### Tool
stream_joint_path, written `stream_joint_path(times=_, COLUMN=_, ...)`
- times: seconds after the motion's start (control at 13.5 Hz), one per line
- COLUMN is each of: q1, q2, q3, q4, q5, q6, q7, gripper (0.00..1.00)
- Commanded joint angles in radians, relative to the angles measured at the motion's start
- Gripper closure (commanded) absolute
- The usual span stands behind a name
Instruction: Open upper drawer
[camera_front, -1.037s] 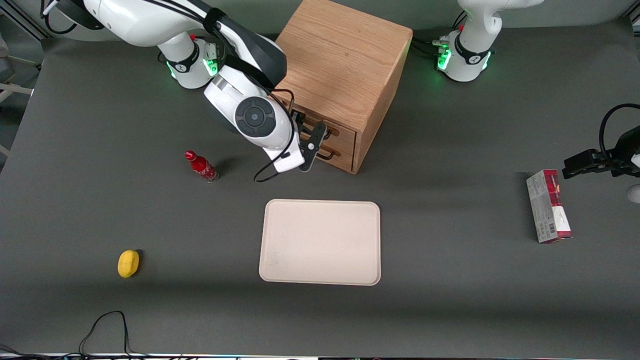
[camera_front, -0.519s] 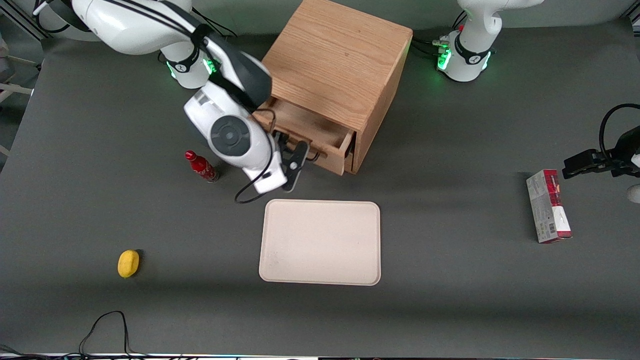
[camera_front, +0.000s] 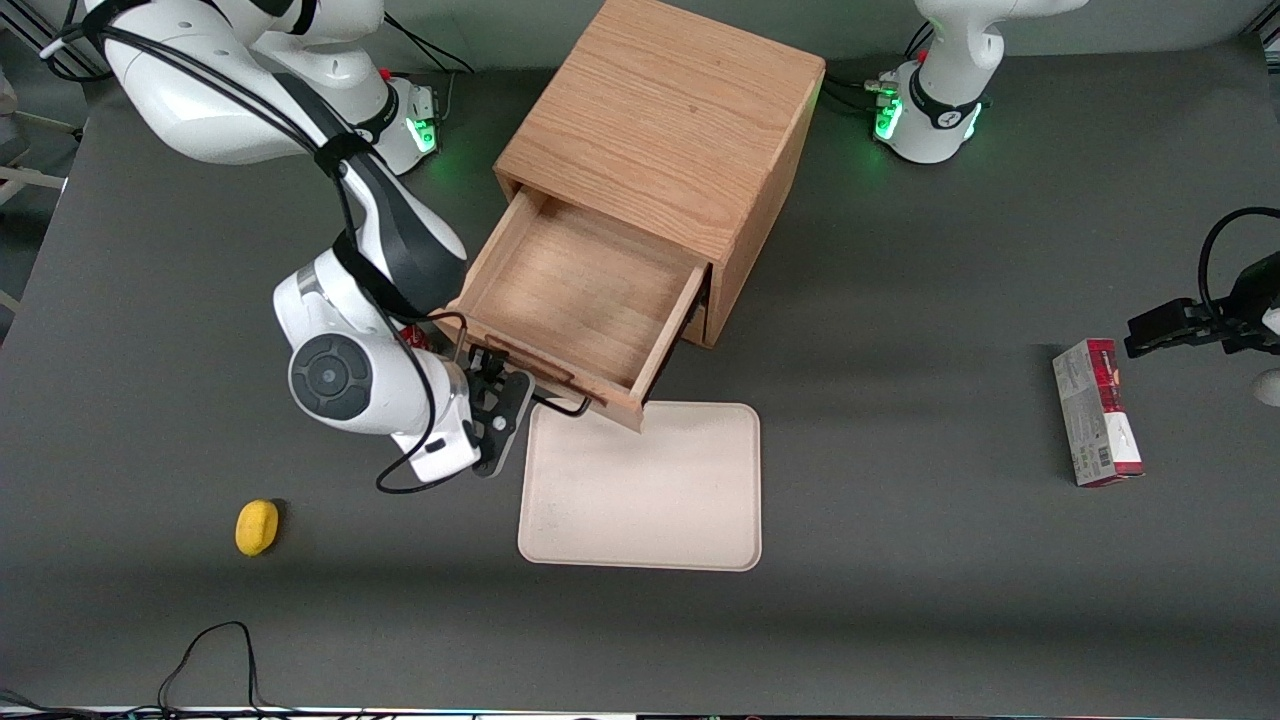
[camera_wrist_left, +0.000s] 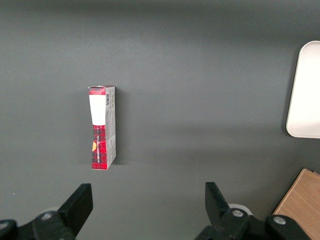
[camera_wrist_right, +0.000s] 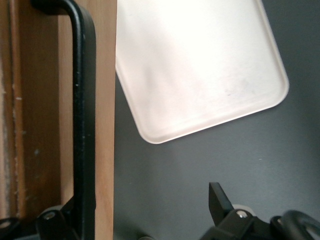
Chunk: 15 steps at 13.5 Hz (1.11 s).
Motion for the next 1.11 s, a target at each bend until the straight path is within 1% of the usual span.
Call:
stream_joint_path(times=0.0, q1=0.016, q2=0.046, q3=-0.013, q4=0.094, q5=-0.015, q6=-0.013, q7=-0.018, gripper=0.00)
stream_joint_path(times=0.15, q1=0.016, q2=0.040, q3=-0.015, q4=0.118, q5=-0.019, q6=-0.013, q7=-0.006, gripper=0.00)
stream_joint_path(times=0.3, q1=0.018, q2=0.026, q3=-0.041, q4=0.157, q5=-0.024, q6=-0.013, q7=-0.004, gripper=0.00)
stream_joint_path(times=0.44, q1=0.018, q2=-0.004, q3=-0.042, q4=0.175, q5=-0.015, q6=-0.024, q7=-0.006, gripper=0.00)
stream_joint_path(times=0.52, q1=0.013, q2=-0.020, q3=-0.045, q4=0.175, q5=-0.003, q6=-0.051, q7=-0.007, gripper=0.00)
stream_joint_path(times=0.59, q1=-0.002, q2=-0.037, q3=-0.056, q4=0.175, q5=0.057, q6=-0.109, q7=-0.007, gripper=0.00)
stream_joint_path(times=0.67, q1=-0.007, q2=-0.073, q3=-0.112, q4=0.175, q5=0.138, q6=-0.171, q7=-0.003, gripper=0.00)
stream_joint_path(times=0.74, q1=-0.004, q2=-0.137, q3=-0.186, q4=0.165, q5=0.176, q6=-0.185, q7=0.002, gripper=0.00)
stream_joint_path(times=0.81, q1=0.001, q2=-0.203, q3=-0.231, q4=0.137, q5=0.183, q6=-0.193, q7=0.032, gripper=0.00)
stream_joint_path(times=0.89, q1=-0.001, q2=-0.262, q3=-0.254, q4=0.090, q5=0.183, q6=-0.205, q7=0.121, gripper=0.00)
stream_joint_path(times=1.04, q1=0.001, q2=-0.367, q3=-0.300, q4=0.024, q5=0.172, q6=-0.296, q7=0.303, gripper=0.00)
